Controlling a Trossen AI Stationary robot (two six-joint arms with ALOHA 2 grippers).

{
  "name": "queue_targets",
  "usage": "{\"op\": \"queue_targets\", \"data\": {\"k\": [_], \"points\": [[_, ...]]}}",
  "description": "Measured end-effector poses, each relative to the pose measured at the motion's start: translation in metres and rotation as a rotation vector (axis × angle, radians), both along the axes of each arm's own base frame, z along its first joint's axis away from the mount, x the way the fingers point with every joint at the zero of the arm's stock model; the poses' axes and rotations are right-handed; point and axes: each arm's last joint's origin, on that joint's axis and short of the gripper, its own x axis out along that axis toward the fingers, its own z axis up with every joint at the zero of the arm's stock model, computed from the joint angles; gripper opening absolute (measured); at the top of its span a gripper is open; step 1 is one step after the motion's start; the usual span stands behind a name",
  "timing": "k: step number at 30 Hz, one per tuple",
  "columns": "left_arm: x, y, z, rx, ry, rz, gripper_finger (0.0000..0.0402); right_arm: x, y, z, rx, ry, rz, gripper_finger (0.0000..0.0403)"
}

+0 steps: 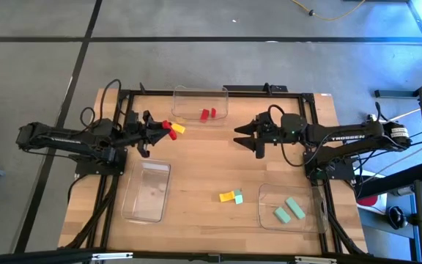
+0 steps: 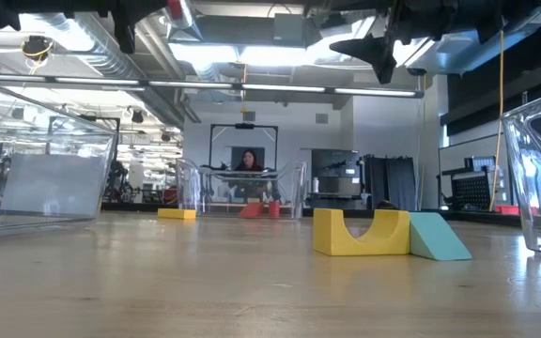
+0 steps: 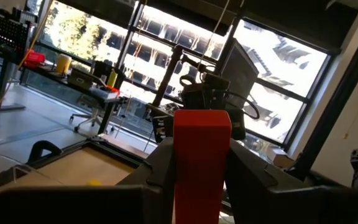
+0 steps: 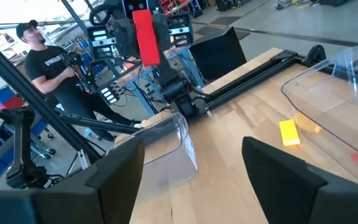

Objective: Sort & place blocks by color
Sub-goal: Put the red block on the top transparent bin

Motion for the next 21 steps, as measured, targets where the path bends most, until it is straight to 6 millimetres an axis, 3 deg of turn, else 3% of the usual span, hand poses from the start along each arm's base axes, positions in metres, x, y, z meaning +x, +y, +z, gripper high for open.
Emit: {"op": "queue_targets", "data": {"k": [21], "points": [[-0.0012, -0.0007, 0.0039, 0.003, -0.046, -0.024, 0.0091, 0.0001, 0.0003, -0.0002, 0.05, -0.001, 0.006, 0.0272]]}}
